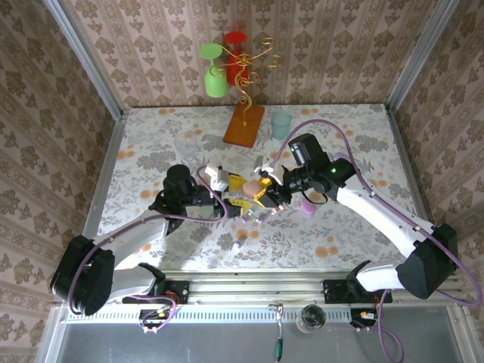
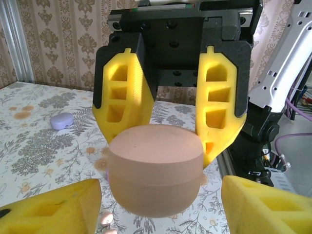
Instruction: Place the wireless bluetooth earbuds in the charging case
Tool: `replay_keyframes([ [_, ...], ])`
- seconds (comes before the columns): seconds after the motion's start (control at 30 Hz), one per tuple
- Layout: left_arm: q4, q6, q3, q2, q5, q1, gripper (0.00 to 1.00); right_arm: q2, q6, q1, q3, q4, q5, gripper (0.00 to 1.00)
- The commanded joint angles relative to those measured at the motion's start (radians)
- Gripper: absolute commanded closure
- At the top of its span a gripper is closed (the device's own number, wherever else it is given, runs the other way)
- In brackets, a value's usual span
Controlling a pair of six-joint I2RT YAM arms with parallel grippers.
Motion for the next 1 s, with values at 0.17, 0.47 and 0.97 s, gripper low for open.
replay_keyframes([
  [0.17,0.028,-0.008,0.037,0.01,0.031,-0.02,0.38,0.009,-0.022,0.003,0.036,-0.027,-0.03,0.61],
  [0.47,0.027,-0.005,0.044,0.017,0.034,-0.024,0.45,0.011,-0.021,0.003,0.037,-0.028,-0.042,0.61],
  [0.97,0.029,0.004,0.042,0.024,0.042,-0.029,0.68,0.002,-0.02,0.003,0.038,-0.026,-0.034,0.56],
])
